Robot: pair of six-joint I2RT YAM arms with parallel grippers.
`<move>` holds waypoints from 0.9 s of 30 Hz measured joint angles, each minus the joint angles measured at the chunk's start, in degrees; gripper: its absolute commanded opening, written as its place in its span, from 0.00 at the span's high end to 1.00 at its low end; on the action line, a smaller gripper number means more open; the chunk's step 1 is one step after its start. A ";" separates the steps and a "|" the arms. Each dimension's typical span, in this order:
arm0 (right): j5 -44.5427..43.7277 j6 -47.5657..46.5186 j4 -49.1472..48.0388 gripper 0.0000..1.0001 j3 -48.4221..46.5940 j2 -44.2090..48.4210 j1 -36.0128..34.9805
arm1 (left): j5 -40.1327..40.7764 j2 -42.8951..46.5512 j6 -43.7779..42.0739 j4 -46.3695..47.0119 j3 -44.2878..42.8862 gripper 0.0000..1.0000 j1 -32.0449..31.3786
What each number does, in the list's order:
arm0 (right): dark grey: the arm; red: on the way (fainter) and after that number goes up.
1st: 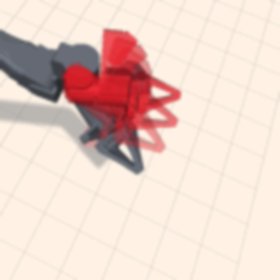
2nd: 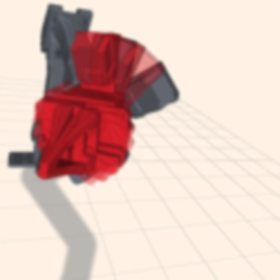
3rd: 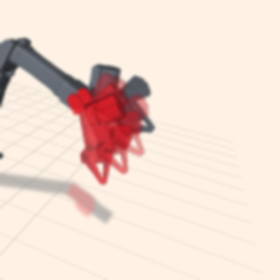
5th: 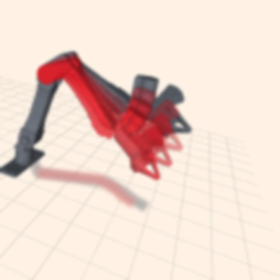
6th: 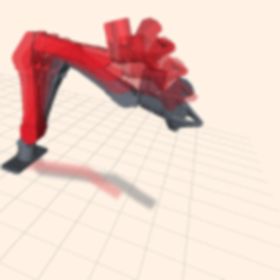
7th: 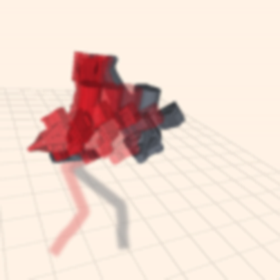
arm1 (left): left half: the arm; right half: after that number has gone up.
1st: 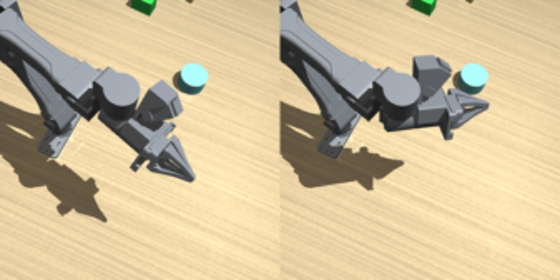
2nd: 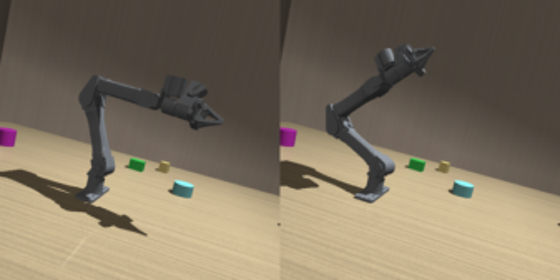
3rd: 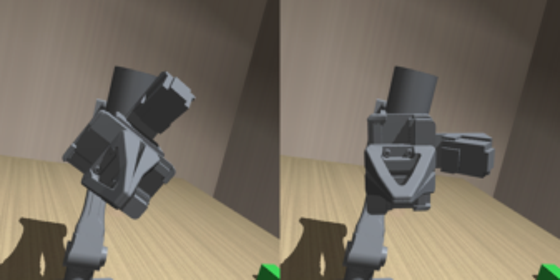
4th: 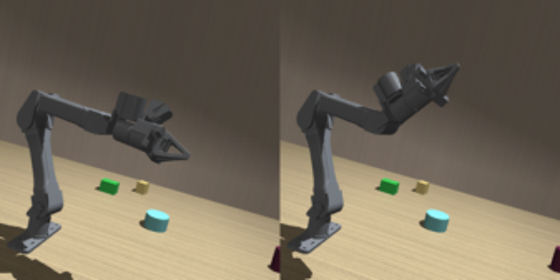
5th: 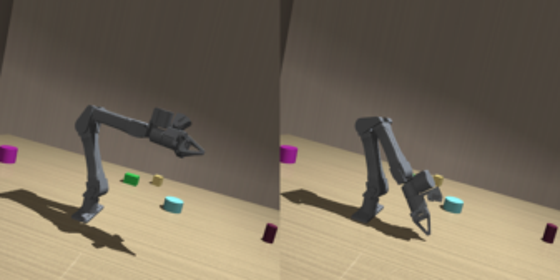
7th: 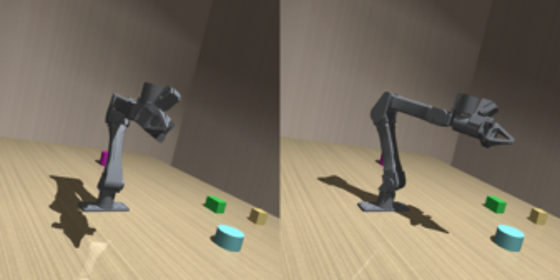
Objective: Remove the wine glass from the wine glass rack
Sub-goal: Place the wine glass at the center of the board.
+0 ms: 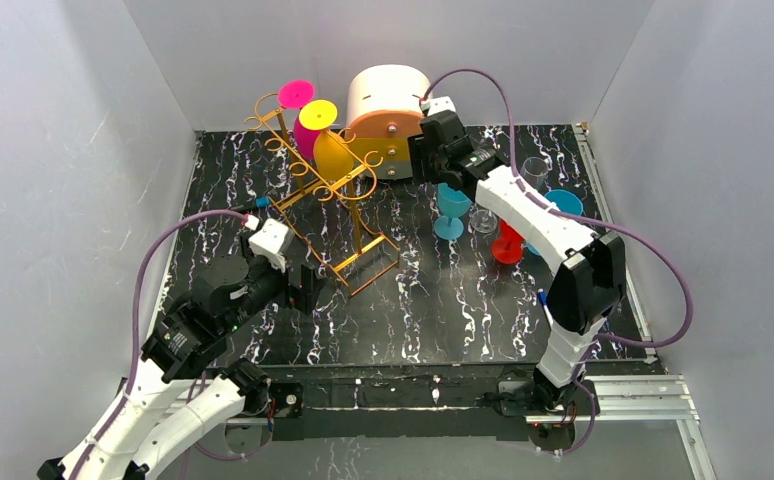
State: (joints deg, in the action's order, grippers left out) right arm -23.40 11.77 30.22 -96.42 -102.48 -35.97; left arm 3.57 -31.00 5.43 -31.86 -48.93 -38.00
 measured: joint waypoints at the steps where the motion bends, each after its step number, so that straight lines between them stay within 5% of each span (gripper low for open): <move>1: 0.35 0.09 0.11 0.24 -0.74 0.07 0.00 | 0.61 0.07 0.42 0.15 0.00 0.02 0.00; 8: 8.68 3.87 0.35 0.21 -5.11 2.89 0.02 | 4.76 -0.24 3.67 0.74 0.02 0.02 0.00; 19: 23.78 13.70 -15.98 0.19 -10.45 8.31 0.35 | 8.11 -0.48 7.82 1.44 0.94 0.02 0.00; 27: 34.27 20.98 -19.63 0.19 -34.62 -8.22 0.66 | 8.28 1.55 9.77 1.86 1.09 0.02 0.00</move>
State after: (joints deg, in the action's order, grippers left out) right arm 10.87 32.75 10.59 -131.04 -110.69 -35.31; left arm 11.86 -29.45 15.20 -30.00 -47.83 -38.00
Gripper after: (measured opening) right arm 0.817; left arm 0.983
